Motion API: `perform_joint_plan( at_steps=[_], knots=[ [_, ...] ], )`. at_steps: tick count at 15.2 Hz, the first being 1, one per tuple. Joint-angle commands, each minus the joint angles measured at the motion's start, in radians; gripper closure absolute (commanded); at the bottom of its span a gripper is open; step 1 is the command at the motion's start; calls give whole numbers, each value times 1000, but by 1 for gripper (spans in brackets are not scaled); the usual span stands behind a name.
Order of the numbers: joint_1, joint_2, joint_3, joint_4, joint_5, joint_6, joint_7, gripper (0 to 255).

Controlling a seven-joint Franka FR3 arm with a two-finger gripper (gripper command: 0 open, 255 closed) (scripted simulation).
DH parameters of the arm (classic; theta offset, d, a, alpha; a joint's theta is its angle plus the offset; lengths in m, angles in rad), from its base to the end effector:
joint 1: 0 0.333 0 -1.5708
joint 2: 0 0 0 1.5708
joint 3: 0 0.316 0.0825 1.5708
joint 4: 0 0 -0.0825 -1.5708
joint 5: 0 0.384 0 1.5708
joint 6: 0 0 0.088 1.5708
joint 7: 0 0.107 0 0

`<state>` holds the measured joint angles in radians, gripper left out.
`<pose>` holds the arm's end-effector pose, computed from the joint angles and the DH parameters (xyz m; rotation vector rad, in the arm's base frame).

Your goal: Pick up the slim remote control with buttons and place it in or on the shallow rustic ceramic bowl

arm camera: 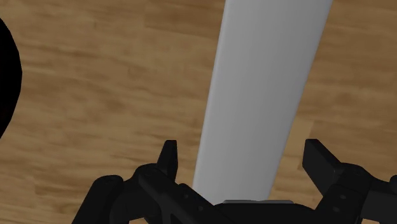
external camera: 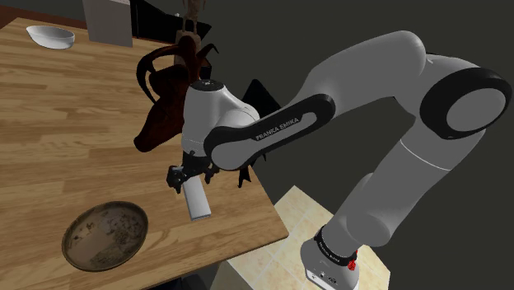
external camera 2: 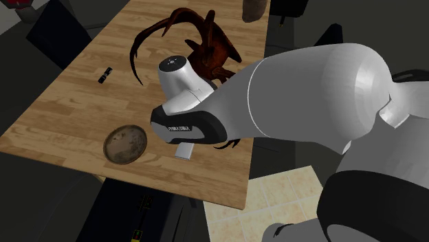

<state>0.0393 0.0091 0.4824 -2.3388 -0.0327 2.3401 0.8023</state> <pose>0.4374 0.2508 0.3306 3.0964 -0.4013 0.0101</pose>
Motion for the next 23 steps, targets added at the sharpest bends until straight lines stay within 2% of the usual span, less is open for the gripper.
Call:
perform_joint_plan(
  at_steps=[1, 10, 23],
  knots=[
    [0, 0, 0, 0, 0, 0, 0, 255],
    [0, 0, 0, 0, 0, 0, 0, 255],
    [0, -112, -8, 77, 66, -177, -52, 255]
  ],
)
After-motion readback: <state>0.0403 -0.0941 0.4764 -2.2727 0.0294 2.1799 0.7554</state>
